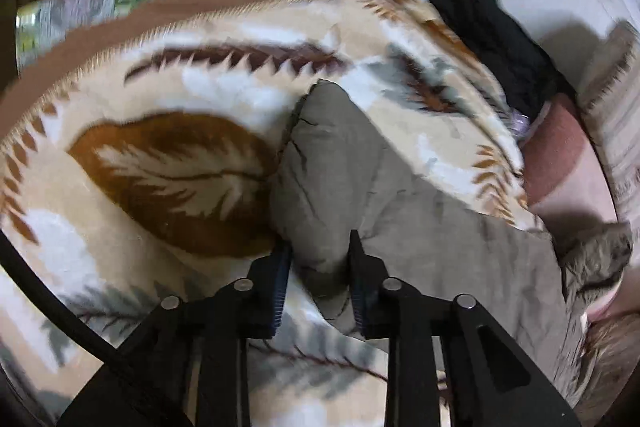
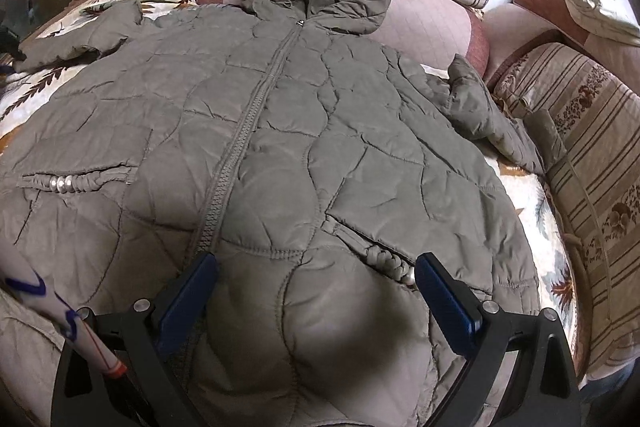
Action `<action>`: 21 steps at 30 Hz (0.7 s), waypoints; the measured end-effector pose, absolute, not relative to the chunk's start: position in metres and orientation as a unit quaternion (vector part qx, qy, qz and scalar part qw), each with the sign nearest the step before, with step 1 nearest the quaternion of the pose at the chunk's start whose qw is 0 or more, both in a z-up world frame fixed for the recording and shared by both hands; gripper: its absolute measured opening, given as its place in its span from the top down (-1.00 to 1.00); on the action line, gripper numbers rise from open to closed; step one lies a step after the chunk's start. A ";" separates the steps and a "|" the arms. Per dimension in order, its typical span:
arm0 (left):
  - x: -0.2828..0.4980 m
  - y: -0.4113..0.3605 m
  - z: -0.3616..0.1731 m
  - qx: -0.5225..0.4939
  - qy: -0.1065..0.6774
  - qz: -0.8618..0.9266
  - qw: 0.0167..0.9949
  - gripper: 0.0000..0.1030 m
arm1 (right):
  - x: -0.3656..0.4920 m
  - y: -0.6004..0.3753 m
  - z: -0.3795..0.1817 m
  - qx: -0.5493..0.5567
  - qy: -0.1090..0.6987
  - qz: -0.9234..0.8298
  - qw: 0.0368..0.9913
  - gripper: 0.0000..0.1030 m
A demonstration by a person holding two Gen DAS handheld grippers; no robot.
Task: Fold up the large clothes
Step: 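Move the left tool to the jacket sleeve cuff and grasp it, then carry the held sleeve with the left tool across the jacket body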
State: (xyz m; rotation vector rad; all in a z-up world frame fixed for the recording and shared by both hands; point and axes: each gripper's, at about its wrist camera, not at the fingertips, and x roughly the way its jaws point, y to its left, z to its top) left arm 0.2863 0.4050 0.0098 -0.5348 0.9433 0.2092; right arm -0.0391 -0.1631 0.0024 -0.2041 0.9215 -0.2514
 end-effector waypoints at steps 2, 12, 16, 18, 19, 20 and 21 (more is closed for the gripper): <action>0.276 0.386 0.035 -0.243 0.433 0.080 0.864 0.56 | -0.040 -0.163 0.006 -0.090 0.441 -0.112 0.886 -0.95; 0.208 0.201 0.140 -0.151 0.390 -0.124 0.900 0.71 | -0.072 -0.177 0.045 -0.048 0.385 -0.105 0.916 -0.95; 0.176 0.101 0.143 -0.127 0.395 -0.223 0.882 0.82 | -0.089 -0.200 0.058 -0.011 0.372 -0.123 0.920 -0.95; 0.163 0.060 0.135 -0.114 0.401 -0.255 0.872 0.82 | -0.098 -0.214 0.062 0.009 0.367 -0.134 0.920 -0.95; 0.156 0.036 0.128 -0.101 0.406 -0.267 0.868 0.82 | -0.102 -0.219 0.063 0.016 0.365 -0.139 0.920 -0.95; 0.149 0.014 0.119 -0.087 0.412 -0.271 0.866 0.81 | -0.106 -0.224 0.064 0.021 0.364 -0.143 0.920 -0.95; 0.142 -0.002 0.112 -0.074 0.417 -0.269 0.865 0.81 | -0.111 -0.230 0.065 0.027 0.361 -0.148 0.920 -0.95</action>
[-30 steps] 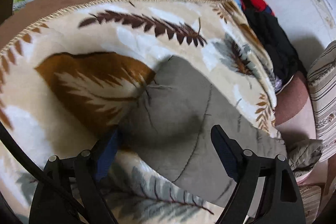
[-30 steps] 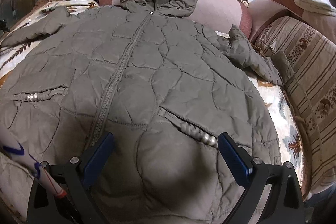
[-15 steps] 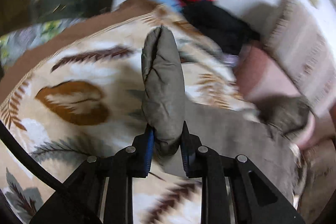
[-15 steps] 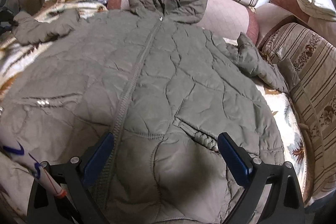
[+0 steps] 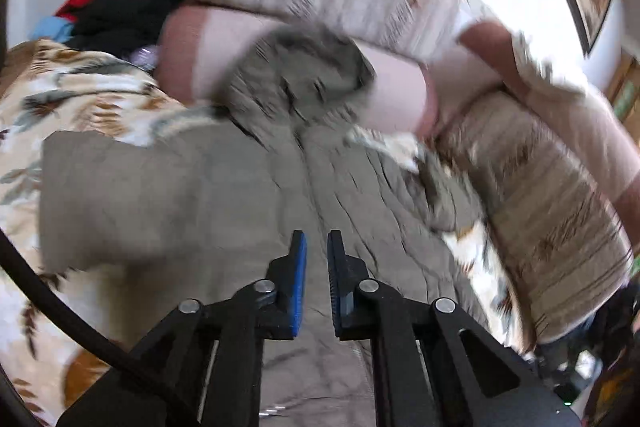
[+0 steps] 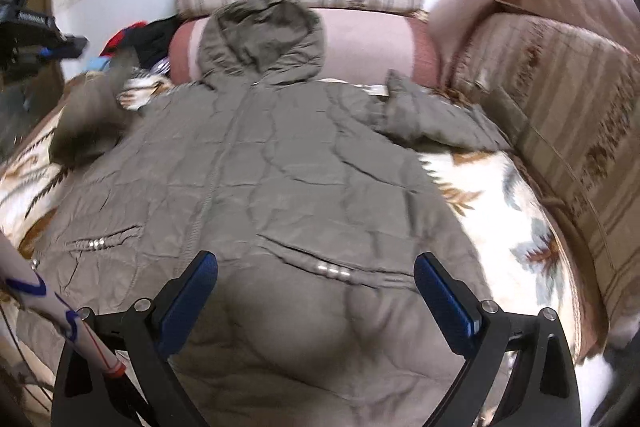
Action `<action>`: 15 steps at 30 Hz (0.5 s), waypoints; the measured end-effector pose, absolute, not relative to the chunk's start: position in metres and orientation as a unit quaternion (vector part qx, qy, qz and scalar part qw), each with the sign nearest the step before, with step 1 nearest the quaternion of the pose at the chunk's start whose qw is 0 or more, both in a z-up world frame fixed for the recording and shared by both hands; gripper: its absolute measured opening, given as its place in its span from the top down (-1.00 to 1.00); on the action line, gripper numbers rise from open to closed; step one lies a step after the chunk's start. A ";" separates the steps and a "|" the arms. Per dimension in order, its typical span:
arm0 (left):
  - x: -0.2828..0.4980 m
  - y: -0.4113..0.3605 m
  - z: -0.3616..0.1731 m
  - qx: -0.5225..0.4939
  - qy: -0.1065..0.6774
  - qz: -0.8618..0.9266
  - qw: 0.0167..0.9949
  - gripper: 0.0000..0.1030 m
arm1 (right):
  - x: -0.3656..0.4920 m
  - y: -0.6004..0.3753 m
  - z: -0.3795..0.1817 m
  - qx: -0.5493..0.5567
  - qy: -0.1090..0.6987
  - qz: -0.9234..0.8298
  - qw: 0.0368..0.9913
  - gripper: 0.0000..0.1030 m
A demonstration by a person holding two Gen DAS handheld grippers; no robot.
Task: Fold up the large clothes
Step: 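Carry the held sleeve with the left tool across the jacket body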
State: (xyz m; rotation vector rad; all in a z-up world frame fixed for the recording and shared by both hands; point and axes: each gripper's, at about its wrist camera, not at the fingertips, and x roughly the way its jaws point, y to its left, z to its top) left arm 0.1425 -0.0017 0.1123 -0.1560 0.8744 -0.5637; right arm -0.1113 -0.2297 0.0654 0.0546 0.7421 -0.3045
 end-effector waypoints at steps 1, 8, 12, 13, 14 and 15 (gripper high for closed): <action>0.135 -0.015 0.105 -0.060 0.420 -0.267 0.866 0.80 | -0.114 -0.232 0.066 0.028 0.360 -0.151 0.920 -0.95; 0.081 -0.003 0.078 -0.028 0.395 -0.219 0.892 -0.25 | -0.111 -0.235 0.079 0.017 0.361 -0.134 0.923 -0.95; 0.067 0.037 0.054 0.001 0.360 -0.118 0.925 -0.42 | -0.079 -0.224 0.077 0.046 0.396 -0.078 0.914 -0.95; 0.067 0.051 0.043 0.016 0.352 -0.080 0.932 -0.42 | -0.069 -0.221 0.075 0.055 0.407 -0.065 0.910 -0.95; 0.068 0.057 0.037 0.025 0.351 -0.061 0.934 -0.42 | -0.059 -0.217 0.072 0.063 0.416 -0.055 0.906 -0.95; 0.071 0.070 0.024 0.035 0.356 -0.025 0.934 -0.42 | -0.047 -0.212 0.069 0.074 0.429 -0.040 0.899 -0.96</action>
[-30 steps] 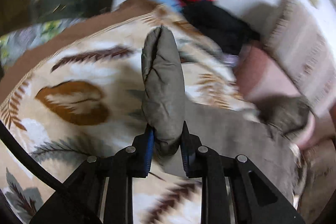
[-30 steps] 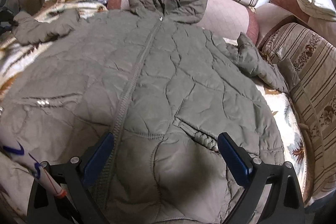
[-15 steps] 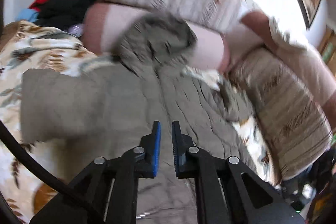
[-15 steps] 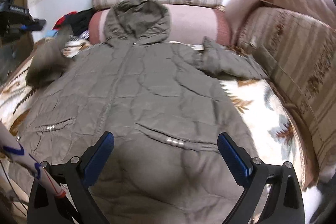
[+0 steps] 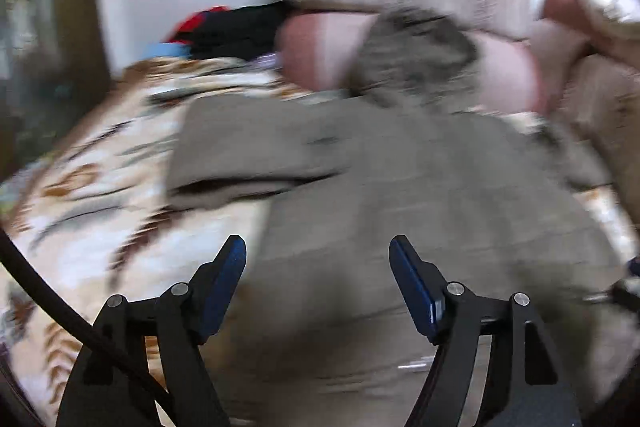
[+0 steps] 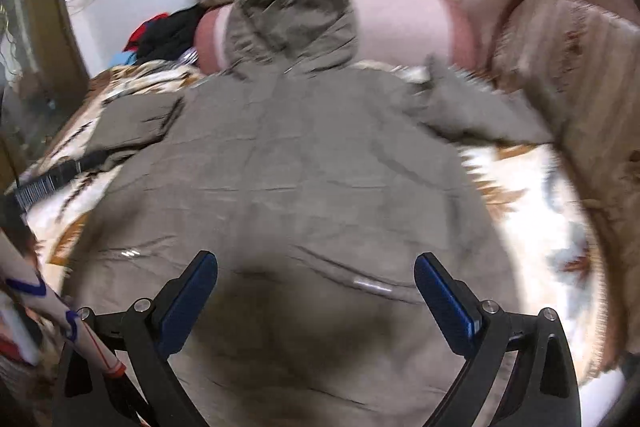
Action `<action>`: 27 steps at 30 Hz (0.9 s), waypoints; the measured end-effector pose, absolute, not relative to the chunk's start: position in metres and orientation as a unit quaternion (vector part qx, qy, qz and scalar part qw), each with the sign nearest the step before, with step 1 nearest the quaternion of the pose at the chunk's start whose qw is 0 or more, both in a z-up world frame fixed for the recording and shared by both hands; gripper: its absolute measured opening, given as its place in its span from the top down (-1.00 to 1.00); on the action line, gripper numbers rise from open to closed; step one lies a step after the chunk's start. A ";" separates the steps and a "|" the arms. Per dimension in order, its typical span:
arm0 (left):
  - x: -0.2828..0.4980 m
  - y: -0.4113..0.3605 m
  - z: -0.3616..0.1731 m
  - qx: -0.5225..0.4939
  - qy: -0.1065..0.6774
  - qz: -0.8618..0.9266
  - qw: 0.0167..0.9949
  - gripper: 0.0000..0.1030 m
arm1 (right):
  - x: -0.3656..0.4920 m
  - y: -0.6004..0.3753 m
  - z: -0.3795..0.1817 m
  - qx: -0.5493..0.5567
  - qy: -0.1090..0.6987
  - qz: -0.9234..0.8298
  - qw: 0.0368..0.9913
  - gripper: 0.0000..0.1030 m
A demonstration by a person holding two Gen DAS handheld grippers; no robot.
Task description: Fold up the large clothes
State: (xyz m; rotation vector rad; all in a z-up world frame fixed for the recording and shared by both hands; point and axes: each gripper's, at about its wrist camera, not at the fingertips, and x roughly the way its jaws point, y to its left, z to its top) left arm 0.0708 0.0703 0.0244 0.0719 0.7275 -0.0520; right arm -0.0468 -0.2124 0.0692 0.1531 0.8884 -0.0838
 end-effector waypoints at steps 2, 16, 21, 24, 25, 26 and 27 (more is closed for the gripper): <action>0.077 0.085 0.011 0.031 0.366 -0.001 0.930 -0.42 | -0.022 -0.200 0.062 0.091 0.451 -0.017 0.888 -0.96; 0.103 0.136 -0.036 -0.072 0.438 -0.013 0.896 -0.42 | 0.196 -0.085 0.015 0.131 0.510 0.062 0.848 -0.96; 0.107 0.135 -0.040 -0.077 0.448 -0.013 0.891 -0.42 | 0.243 -0.069 -0.005 0.201 0.516 0.072 0.829 -0.98; 0.109 0.136 -0.042 -0.083 0.452 -0.013 0.888 -0.42 | 0.252 -0.056 -0.005 0.216 0.511 0.091 0.827 -0.80; 0.109 0.136 -0.043 -0.083 0.453 -0.011 0.887 -0.43 | 0.253 -0.052 -0.003 0.216 0.513 0.105 0.824 -0.28; 0.109 0.135 -0.043 -0.083 0.454 -0.011 0.887 -0.44 | 0.254 -0.048 -0.001 0.218 0.519 0.119 0.818 0.02; 0.108 0.135 -0.043 -0.083 0.454 -0.010 0.887 -0.45 | 0.254 -0.047 0.002 0.217 0.523 0.126 0.814 0.32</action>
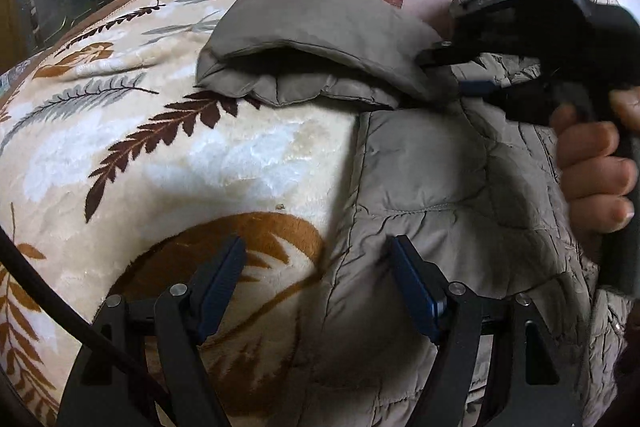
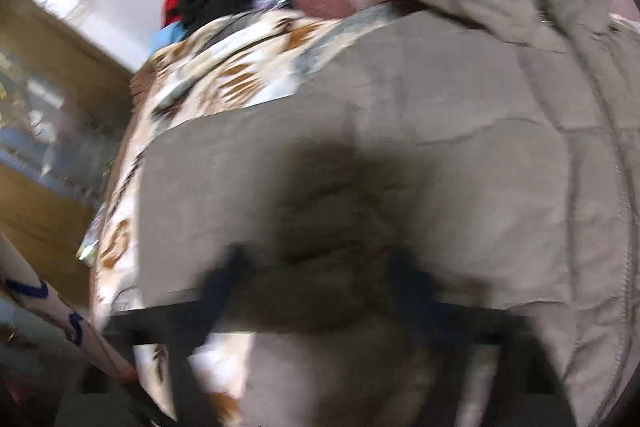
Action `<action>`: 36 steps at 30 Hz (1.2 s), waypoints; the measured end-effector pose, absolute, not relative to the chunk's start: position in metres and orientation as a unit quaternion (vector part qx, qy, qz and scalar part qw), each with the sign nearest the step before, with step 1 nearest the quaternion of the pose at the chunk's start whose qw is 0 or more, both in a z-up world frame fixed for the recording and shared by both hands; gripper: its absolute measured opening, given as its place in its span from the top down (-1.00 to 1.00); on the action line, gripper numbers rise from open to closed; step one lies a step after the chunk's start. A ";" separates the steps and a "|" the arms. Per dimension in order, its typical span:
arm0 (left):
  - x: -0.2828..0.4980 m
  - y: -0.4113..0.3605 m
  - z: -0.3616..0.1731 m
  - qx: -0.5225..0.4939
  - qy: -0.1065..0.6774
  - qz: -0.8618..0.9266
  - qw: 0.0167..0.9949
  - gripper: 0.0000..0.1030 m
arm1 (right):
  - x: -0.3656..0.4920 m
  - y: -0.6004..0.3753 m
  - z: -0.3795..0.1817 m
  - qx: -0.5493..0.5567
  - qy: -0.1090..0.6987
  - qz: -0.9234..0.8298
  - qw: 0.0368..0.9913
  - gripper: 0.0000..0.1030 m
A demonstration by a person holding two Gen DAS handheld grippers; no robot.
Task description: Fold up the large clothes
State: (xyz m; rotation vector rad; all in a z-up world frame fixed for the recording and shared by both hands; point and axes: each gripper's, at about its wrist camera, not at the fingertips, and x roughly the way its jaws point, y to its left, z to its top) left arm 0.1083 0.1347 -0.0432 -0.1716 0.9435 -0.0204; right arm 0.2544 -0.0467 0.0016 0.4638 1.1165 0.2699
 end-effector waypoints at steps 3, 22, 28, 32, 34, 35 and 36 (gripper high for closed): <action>0.107 0.134 -0.043 -0.083 0.453 -0.007 0.888 -0.47 | 0.247 -0.051 0.018 0.198 0.510 0.125 0.828 0.63; 0.099 0.136 -0.040 -0.076 0.439 0.012 0.895 -0.48 | 0.152 -0.244 0.048 -0.011 0.469 -0.208 0.859 0.71; 0.098 0.135 -0.039 -0.076 0.439 0.012 0.895 -0.49 | 0.130 -0.262 0.041 0.046 0.458 -0.217 0.861 -0.37; 0.098 0.135 -0.039 -0.076 0.439 0.012 0.895 -0.49 | 0.124 -0.241 0.052 0.023 0.428 -0.212 0.878 -0.38; 0.099 0.135 -0.039 -0.078 0.440 0.012 0.894 -0.49 | 0.123 -0.226 0.054 0.006 0.415 -0.204 0.887 -0.38; 0.099 0.135 -0.039 -0.079 0.441 0.011 0.894 -0.49 | 0.126 -0.219 0.054 0.000 0.414 -0.196 0.889 -0.38; 0.099 0.136 -0.040 -0.079 0.441 0.011 0.894 -0.49 | 0.131 -0.212 0.052 -0.005 0.418 -0.184 0.890 -0.38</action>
